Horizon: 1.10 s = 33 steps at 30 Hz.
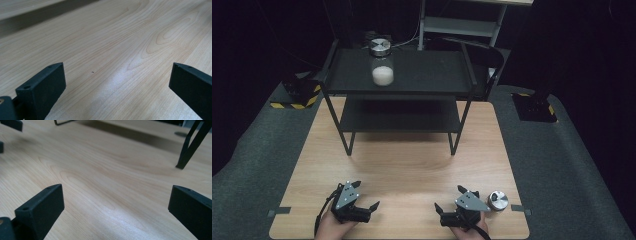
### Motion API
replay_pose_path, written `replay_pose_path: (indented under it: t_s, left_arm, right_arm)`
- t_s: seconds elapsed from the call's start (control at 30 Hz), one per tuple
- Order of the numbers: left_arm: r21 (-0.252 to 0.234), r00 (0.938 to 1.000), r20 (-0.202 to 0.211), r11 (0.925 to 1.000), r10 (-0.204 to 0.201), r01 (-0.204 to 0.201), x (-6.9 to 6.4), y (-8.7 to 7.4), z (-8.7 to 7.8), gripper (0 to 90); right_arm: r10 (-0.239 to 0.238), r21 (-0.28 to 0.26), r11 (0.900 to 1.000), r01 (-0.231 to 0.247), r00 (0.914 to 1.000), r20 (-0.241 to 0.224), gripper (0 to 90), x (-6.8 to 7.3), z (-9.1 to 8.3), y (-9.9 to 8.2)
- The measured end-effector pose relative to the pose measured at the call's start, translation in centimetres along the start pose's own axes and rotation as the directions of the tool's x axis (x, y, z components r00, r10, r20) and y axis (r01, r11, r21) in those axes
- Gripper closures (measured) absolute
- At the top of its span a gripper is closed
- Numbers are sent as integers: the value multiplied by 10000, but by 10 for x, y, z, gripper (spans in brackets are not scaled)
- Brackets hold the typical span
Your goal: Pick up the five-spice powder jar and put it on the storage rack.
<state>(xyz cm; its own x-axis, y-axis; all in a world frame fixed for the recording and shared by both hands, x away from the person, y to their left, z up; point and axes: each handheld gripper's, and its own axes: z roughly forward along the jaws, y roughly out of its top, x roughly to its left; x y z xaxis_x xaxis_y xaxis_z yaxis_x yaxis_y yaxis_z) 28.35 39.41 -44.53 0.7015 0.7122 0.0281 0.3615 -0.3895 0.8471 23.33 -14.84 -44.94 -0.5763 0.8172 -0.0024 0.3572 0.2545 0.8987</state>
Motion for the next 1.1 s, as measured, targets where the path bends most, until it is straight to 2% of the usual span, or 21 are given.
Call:
replay_pose_path:
  t_s: [0.3,0.53,0.73,0.83,0.93,1.0,1.1]
  left_arm:
    - [-10,10000,46,10000,66,-66,1,0,0,9]
    - [-7,9999,26,9999,133,-133,0,-1,-1,9]
    - [28,9999,48,9999,135,-135,1,-1,-2,9]
    - [25,9999,59,9999,132,-132,1,-1,-2,9]
    - [65,9999,90,9999,103,-103,2,0,-2,9]
    - [82,9999,103,9999,119,-120,2,0,-2,9]
    - [112,9999,146,9999,86,-88,3,1,-1,9]
  right_arm:
    - [-130,-758,9970,163,9990,436,4,8,-25,0]
    - [97,-1172,9931,34,9938,1109,4,6,-42,-3]
    - [330,-1433,9897,-65,9825,1832,5,3,-57,-8]
    - [462,-1495,9886,-159,9783,2018,5,1,-61,-10]
    - [611,-1576,9873,-220,9669,2477,4,1,-70,-13]
    - [656,-1598,9868,-244,9639,2579,5,0,-72,-14]
    - [880,-1739,9840,-383,9535,2883,5,-1,-79,-18]
